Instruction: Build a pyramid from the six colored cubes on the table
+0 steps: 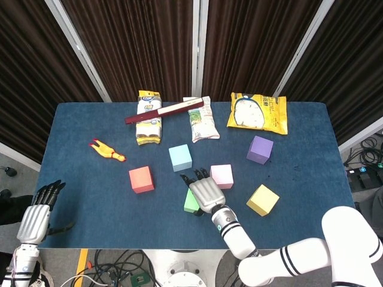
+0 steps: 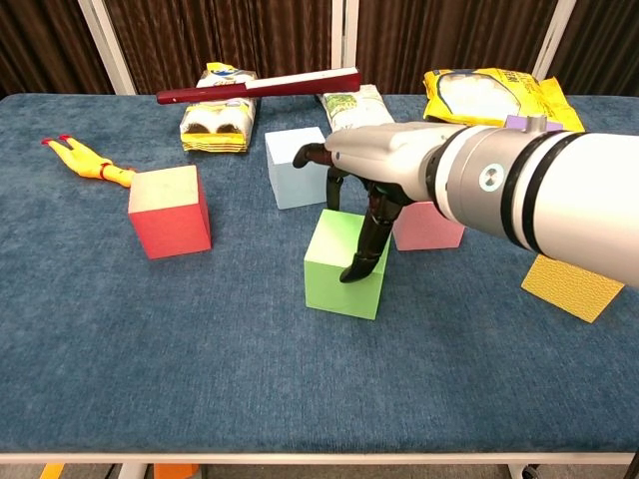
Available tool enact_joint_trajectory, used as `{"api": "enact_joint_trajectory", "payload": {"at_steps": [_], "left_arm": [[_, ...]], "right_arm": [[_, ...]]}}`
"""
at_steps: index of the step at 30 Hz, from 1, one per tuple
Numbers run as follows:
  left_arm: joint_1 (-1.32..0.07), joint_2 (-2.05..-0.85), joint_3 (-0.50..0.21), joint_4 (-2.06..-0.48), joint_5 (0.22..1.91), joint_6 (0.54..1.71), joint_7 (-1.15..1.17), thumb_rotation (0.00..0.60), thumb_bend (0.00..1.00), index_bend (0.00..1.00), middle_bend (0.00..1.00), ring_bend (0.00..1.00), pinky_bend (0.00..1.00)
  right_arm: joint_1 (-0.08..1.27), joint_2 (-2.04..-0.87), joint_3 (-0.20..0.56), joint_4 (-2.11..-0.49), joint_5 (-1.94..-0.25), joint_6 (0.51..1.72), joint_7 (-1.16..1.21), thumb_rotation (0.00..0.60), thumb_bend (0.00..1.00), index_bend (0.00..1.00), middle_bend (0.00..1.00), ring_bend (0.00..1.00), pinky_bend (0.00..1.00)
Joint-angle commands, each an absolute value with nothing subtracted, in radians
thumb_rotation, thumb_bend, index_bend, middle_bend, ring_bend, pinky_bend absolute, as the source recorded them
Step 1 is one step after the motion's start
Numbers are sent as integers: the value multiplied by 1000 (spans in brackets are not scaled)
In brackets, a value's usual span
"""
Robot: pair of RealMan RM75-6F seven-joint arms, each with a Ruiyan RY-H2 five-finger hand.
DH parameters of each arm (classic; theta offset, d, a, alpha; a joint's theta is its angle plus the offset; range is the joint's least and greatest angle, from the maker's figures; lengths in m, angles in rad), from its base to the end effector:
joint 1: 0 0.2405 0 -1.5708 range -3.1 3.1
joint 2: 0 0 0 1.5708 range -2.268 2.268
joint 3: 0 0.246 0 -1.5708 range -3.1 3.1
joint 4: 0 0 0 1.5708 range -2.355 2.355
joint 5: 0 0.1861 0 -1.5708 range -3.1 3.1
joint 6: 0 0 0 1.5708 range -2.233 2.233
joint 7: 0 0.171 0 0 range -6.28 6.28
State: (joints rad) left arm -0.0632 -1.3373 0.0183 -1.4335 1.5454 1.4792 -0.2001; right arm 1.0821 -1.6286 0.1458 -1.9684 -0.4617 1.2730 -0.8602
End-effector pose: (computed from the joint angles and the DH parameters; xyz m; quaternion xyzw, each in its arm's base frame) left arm -0.3060 0.1863 0.1080 -0.5666 -0.4753 -0.4336 0.5148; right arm -0.0298 -0.2944 -0.0368 0.7911 -0.4000 0.2794 0.3688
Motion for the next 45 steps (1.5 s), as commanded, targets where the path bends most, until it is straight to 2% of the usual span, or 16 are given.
{"api": "enact_joint_trajectory", "payload": {"at_steps": [1,11,16,19,25,29,35,45], "left_arm": [[-64,-1338,19,-1432,1545,1478,-201,600,0,86,29,0,36],[-64,-1337,19,-1431,1544,1474,-204,600,0,86,29,0,37],[-64,-1336,19,-1430,1543,1474,-206,600,0,86,29,0,37],[-63,-1335,19,-1429,1542,1474,-209,600,0,86,29,0,37],[-65,-1341,17,-1418,1534,1463,-213,600,0,86,29,0,37],[-65,-1343,16,-1413,1532,1461,-214,600,0,86,29,0,37],[-64,-1343,16,-1408,1526,1457,-219,600,0,87,29,0,37],[-64,-1347,16,-1398,1524,1453,-225,600,0,86,29,0,37]], "right_arm": [[1082,-1642,145,-1958,-464,1288,-874,600,0,0,321,0,0],[1062,-1673,141,-1940,-509,1326,-892,600,0,0,476,54,0],[1056,-1662,159,-1933,-545,1305,-874,600,0,0,488,59,0],[1065,-1613,178,-1910,-569,1216,-844,600,0,0,485,58,0],[1091,-1478,233,-1818,-576,916,-696,600,0,0,468,58,0],[1107,-1449,241,-1731,-616,823,-636,600,0,0,469,58,0],[1118,-1441,225,-1644,-693,756,-573,600,0,0,460,56,0],[1154,-1433,201,-1595,-741,714,-532,600,0,0,455,54,0]]}}
